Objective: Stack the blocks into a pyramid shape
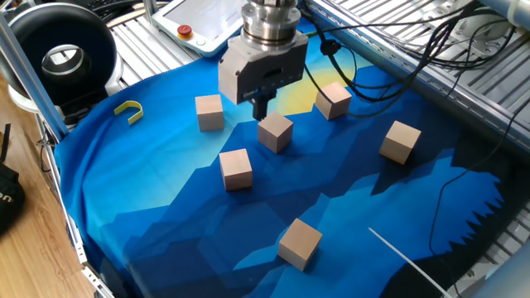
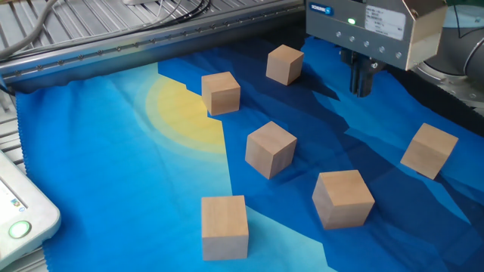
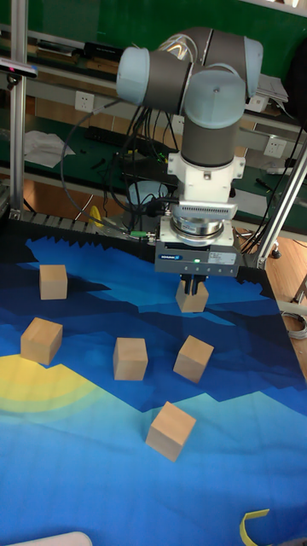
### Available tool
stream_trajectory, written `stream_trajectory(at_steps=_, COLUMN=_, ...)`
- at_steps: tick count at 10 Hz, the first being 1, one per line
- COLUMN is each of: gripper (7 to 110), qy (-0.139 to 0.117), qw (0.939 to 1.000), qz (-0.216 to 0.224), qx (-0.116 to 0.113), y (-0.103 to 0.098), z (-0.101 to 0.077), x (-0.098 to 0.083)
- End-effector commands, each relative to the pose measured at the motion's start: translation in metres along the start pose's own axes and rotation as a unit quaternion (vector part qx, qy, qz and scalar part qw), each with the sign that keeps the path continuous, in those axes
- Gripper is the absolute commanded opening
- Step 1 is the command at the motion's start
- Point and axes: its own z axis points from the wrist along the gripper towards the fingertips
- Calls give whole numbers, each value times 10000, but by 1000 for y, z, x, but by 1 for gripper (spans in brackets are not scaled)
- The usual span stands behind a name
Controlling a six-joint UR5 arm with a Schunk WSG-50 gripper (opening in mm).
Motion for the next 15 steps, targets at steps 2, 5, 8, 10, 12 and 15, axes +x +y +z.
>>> stream_trajectory(at_steps=2, gripper=7, qy=-96, qw=9990, qz=-419, qx=-113, y=9, z=1, x=-2)
stream_trajectory(at_steps=5, gripper=7, qy=-97, qw=9983, qz=-561, qx=141, y=-4, z=1, x=-3)
stream_trajectory(at_steps=8, gripper=7, qy=-134, qw=9974, qz=-628, qx=319, y=-12, z=0, x=-5)
stream_trajectory(at_steps=10, gripper=7, qy=-134, qw=9976, qz=-542, qx=409, y=-17, z=0, x=-5)
stream_trajectory(at_steps=12, gripper=7, qy=-164, qw=9983, qz=-460, qx=317, y=-12, z=0, x=-6)
stream_trajectory(at_steps=15, gripper=7, qy=-293, qw=9978, qz=-469, qx=374, y=-15, z=-20, x=-35)
